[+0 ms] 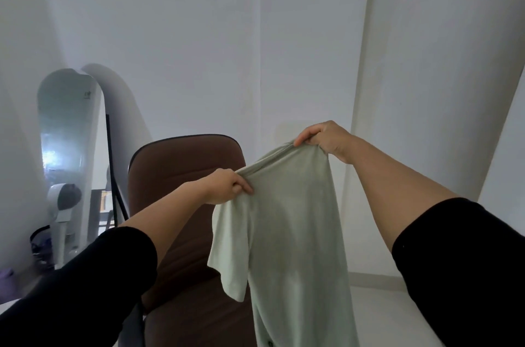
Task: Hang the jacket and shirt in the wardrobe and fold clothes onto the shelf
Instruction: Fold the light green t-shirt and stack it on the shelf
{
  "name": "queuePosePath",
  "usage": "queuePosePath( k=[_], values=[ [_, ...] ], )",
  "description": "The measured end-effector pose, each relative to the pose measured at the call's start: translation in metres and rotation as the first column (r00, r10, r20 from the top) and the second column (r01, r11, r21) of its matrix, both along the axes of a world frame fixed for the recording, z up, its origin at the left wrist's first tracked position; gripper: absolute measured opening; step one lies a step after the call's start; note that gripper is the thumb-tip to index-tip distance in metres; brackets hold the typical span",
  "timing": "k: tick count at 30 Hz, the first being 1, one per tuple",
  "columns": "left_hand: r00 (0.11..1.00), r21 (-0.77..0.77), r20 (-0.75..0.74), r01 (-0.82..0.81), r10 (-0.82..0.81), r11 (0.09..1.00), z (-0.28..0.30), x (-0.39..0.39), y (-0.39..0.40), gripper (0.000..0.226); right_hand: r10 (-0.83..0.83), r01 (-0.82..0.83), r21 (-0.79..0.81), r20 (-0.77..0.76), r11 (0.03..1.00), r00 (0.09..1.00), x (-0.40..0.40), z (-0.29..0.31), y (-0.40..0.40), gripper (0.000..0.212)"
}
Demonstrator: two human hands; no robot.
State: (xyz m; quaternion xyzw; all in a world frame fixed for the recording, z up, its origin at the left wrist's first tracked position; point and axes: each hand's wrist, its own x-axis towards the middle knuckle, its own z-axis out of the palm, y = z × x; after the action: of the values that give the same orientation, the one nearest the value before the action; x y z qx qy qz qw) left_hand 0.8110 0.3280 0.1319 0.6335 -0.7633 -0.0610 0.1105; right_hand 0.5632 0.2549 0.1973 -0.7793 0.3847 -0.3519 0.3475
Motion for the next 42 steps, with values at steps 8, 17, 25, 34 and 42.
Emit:
queuePosePath(
  k=[8, 17, 25, 34, 42],
  values=[
    [0.936, 0.250, -0.302, -0.106, 0.181, 0.963, 0.016, -0.012, -0.001, 0.052, -0.110, 0.091, -0.119, -0.162, 0.989, 0.981, 0.004, -0.007, -0.005, 0.049],
    [0.953, -0.303, 0.157, -0.203, 0.259, 0.931, 0.005, 0.005, -0.006, 0.040, -0.129, 0.101, -0.180, -0.151, 0.979, 0.980, 0.010, -0.009, -0.003, 0.046],
    [0.999, -0.505, -0.033, -0.044, 0.032, 0.862, 0.007, 0.007, 0.020, 0.010, -0.152, 0.147, -0.161, -0.023, 0.976, 0.988, 0.018, -0.012, 0.007, 0.048],
    [0.932, -0.484, -0.315, 0.006, -0.181, 0.875, 0.002, -0.006, 0.042, 0.027, -0.198, 0.206, -0.096, 0.088, 0.974, 0.976, 0.007, -0.024, 0.017, 0.055],
    [0.993, -0.231, -0.075, 0.072, -0.092, 0.970, -0.007, 0.006, 0.044, 0.042, -0.241, 0.204, -0.177, -0.225, 0.963, 0.944, -0.004, -0.041, 0.051, 0.056]
  ],
)
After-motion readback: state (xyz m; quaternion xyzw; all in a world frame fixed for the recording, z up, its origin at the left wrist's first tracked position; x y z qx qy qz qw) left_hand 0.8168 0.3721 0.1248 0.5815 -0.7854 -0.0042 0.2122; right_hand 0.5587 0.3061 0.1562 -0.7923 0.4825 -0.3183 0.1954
